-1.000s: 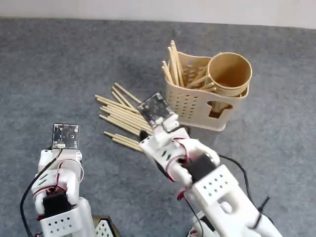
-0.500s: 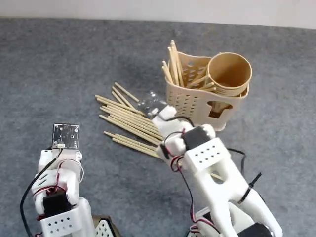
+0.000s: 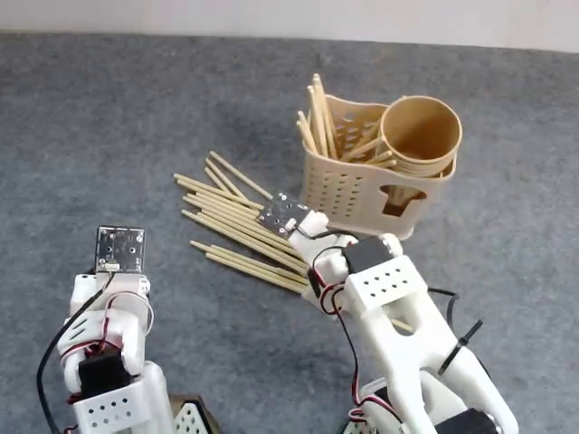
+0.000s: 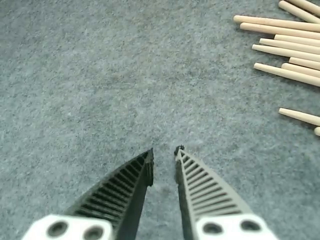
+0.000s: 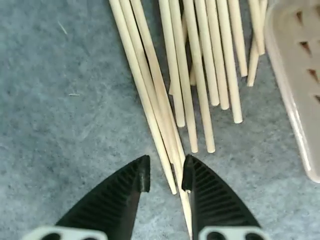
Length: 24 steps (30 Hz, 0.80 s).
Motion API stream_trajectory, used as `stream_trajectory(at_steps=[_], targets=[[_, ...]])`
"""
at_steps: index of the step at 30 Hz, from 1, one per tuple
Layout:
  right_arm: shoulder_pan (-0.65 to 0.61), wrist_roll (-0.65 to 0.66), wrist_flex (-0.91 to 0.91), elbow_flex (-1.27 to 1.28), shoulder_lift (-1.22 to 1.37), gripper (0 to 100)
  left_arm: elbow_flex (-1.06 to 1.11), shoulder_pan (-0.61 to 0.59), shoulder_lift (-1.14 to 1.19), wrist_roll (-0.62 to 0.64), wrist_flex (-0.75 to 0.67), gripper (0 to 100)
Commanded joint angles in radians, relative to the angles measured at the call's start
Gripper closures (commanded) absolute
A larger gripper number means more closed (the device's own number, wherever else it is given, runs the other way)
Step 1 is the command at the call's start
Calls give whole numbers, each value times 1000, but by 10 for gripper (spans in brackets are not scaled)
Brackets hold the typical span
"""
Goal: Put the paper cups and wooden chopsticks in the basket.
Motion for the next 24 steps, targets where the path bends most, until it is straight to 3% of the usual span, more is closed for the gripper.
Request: stream_trajectory(at_steps=[1, 24], targets=[[12, 11, 2, -7, 2, 883, -12, 7, -10, -8, -20, 912], [39, 11, -104, -16, 278, 883, -12, 8, -10, -8, -20, 912]])
